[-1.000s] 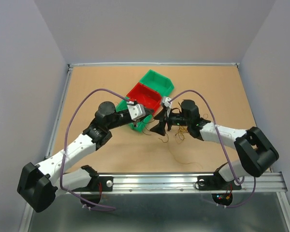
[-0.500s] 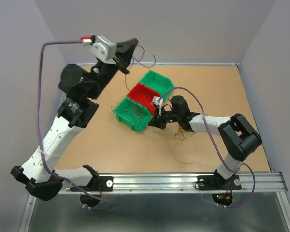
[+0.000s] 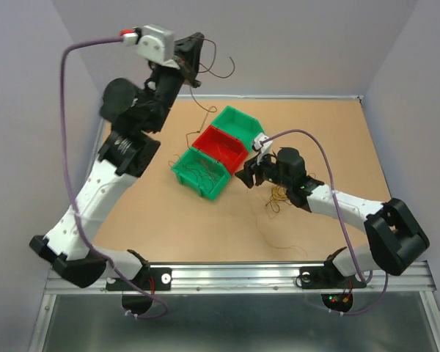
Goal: Untangle the cables
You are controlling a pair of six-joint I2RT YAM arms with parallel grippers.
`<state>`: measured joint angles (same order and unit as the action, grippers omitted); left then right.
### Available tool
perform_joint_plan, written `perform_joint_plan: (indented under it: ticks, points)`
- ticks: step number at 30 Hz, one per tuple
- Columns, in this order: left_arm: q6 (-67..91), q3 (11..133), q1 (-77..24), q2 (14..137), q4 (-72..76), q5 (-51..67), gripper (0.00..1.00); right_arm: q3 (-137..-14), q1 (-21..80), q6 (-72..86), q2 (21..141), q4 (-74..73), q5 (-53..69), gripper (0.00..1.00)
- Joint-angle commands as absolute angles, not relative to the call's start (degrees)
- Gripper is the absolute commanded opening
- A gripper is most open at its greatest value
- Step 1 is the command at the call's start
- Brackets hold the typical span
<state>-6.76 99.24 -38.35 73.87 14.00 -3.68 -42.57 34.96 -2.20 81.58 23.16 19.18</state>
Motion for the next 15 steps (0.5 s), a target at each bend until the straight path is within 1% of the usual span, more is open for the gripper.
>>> perform_joint_plan:
  ticks: [1, 4, 9, 13, 15]
  points:
    - [-6.42, 102.03, -36.48, 80.41, 14.59, -5.98, 0.00, -37.02, 34.72, 3.07, 75.95, 32.06, 4.59, 0.63]
    - [-3.96, 104.67, -32.36, 85.85, 13.71, -2.65, 0.00, -34.20, 34.45, 4.04, 71.90, 33.31, -3.14, 0.64]
    - [-0.97, 106.26, -27.78, 91.22, 14.15, 3.07, 0.00, -30.68, 34.19, 5.80, 66.45, 35.33, -8.51, 0.66]
    - [-0.62, 102.75, -26.02, 93.60, 16.26, 6.59, 0.00, -28.57, 33.93, 6.94, 62.76, 36.47, -12.74, 0.70]
    - [-0.62, 98.72, -25.14, 94.30, 17.49, 8.43, 0.00, -27.86, 33.66, 6.86, 62.23, 36.48, -14.58, 0.70]
